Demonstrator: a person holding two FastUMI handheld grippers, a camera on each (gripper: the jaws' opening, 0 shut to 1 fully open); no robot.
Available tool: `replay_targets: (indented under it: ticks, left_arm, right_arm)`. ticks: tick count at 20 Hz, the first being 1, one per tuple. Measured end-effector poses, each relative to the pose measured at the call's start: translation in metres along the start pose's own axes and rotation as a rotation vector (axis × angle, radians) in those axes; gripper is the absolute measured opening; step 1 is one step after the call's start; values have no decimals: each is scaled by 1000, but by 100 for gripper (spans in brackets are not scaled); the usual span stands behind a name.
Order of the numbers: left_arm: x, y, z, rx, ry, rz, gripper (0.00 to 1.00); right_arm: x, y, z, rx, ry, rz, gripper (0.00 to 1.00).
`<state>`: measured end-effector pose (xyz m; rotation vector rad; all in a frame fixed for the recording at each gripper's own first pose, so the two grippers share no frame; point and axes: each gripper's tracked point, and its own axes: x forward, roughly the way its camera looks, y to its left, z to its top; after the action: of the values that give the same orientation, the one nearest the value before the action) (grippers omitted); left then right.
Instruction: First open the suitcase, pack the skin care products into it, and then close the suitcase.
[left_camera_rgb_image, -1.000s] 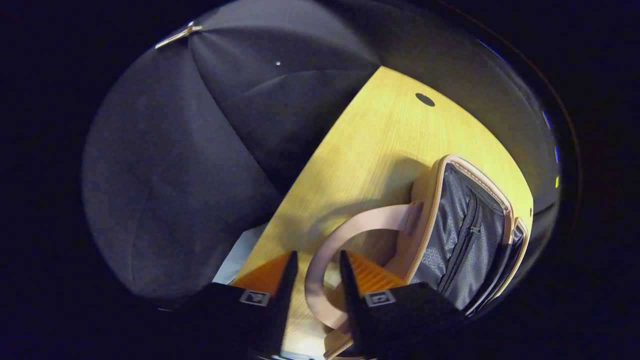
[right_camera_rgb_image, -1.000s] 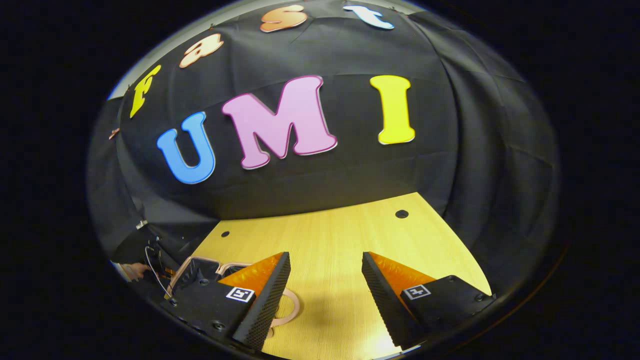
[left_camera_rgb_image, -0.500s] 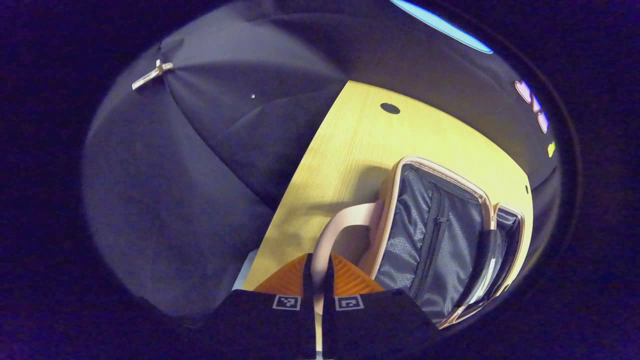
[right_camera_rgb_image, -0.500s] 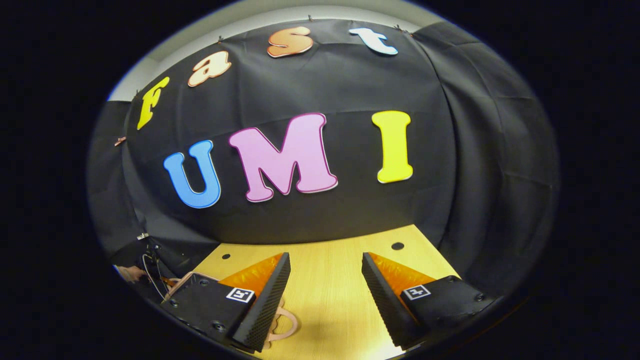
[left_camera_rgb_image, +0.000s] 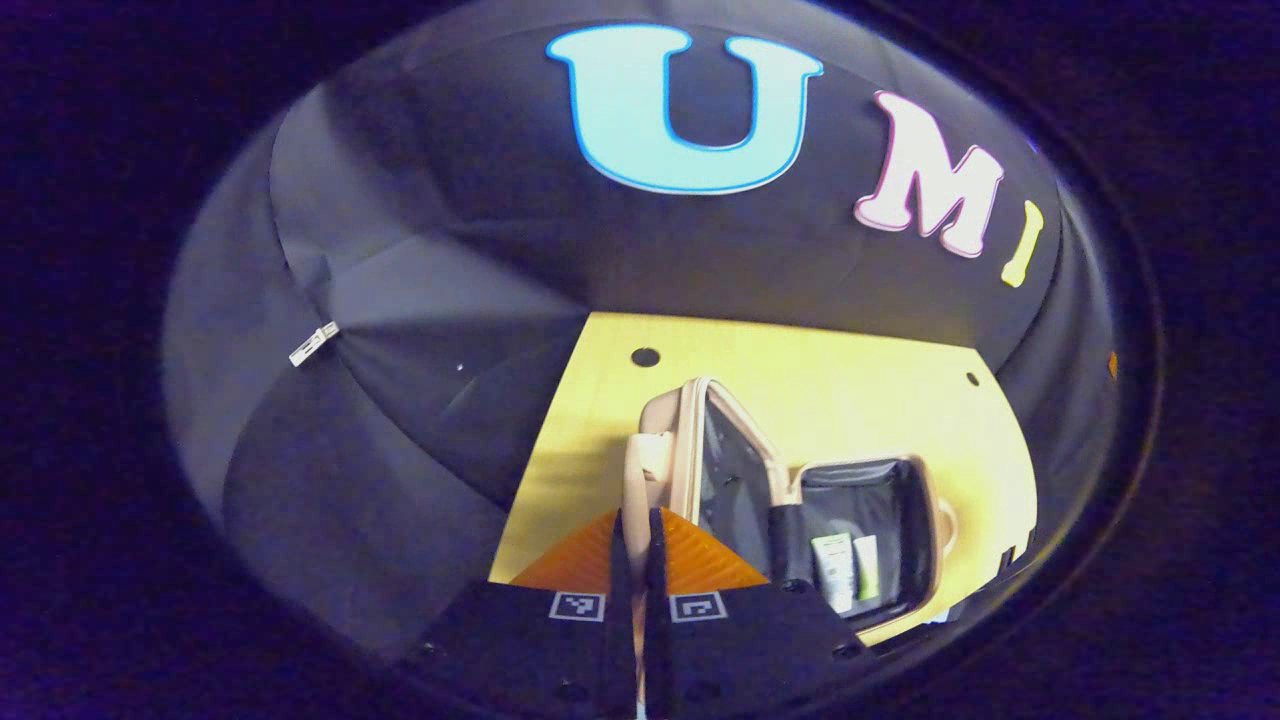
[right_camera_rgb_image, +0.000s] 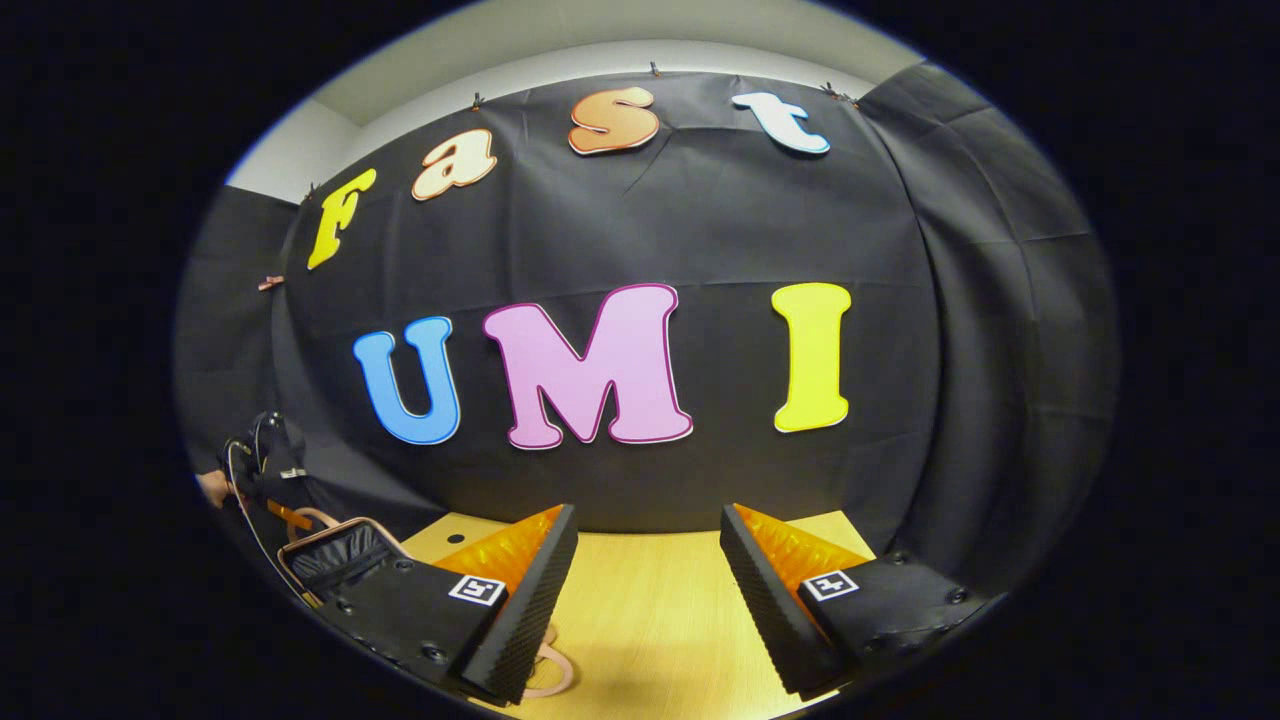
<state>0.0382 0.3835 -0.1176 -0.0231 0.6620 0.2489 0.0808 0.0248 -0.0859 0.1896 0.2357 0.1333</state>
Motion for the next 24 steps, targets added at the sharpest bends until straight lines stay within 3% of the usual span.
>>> replay_targets:
  ticks: [5, 8, 10, 14, 17, 19, 22, 23, 24]
  left_arm:
    - [-41, -173, 26, -77, -101, -276, 9]
    - [-28, -277, -5, -64, -24, -396, 9]
    - [-11, -335, -32, -62, 9, -454, 9]
    - [56, -405, -102, -4, 139, -430, 9]
    - [90, -424, -161, 49, 239, -338, 10]
    - [95, -425, -169, 106, 244, -304, 12]
    - [79, -428, -145, 137, 168, -278, 25]
    - [64, -433, -129, 136, 110, -285, 39]
    - [48, -432, -107, 143, 44, -274, 66]
  right_arm:
    - [-33, -45, 22, 0, -4, 33, 92]
    - [-50, -74, 32, -6, -37, 34, 92]
    - [-56, -99, 20, 7, 5, 15, 91]
    - [-77, -120, 11, 61, 37, 41, 91]
    - [-85, -140, -4, 25, 88, 56, 92]
    - [-86, -147, -12, 6, 107, 82, 92]
    - [-83, -139, -16, -8, 128, 131, 92]
    - [-81, -131, -13, -9, 121, 148, 92]
    - [-79, -123, -12, -16, 124, 154, 92]
